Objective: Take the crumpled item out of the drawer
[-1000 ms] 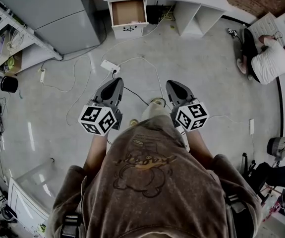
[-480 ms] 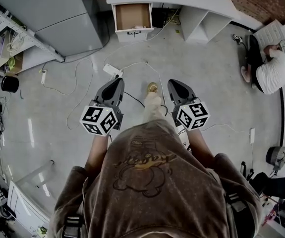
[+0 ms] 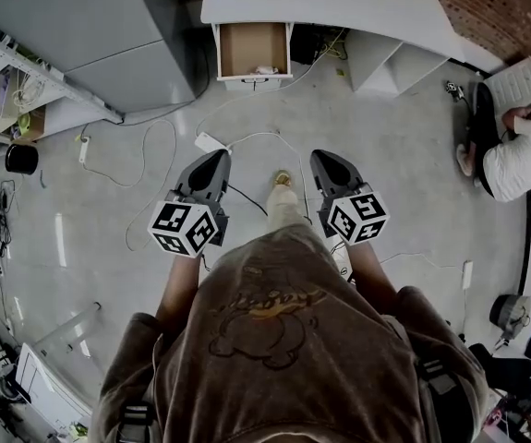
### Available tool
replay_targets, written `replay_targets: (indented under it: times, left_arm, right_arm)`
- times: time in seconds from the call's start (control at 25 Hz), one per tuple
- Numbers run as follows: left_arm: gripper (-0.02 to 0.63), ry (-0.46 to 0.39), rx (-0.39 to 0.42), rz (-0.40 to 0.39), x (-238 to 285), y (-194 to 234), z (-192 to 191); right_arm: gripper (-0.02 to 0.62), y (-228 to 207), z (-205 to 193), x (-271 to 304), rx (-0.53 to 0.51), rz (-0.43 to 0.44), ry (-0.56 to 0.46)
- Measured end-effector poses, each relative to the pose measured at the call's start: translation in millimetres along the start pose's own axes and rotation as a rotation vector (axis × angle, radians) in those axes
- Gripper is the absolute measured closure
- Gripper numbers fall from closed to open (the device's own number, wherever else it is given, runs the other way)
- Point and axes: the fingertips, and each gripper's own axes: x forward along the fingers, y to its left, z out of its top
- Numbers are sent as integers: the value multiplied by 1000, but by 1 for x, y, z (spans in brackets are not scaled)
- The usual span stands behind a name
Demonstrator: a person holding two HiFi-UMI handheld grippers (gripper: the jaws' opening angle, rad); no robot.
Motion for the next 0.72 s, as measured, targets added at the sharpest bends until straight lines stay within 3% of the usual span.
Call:
replay_targets:
  times: [0.72]
  left_arm:
    - [600,30,15,72,166,25,68]
  right_arm:
    - [598,-144,79,104,30,52,1]
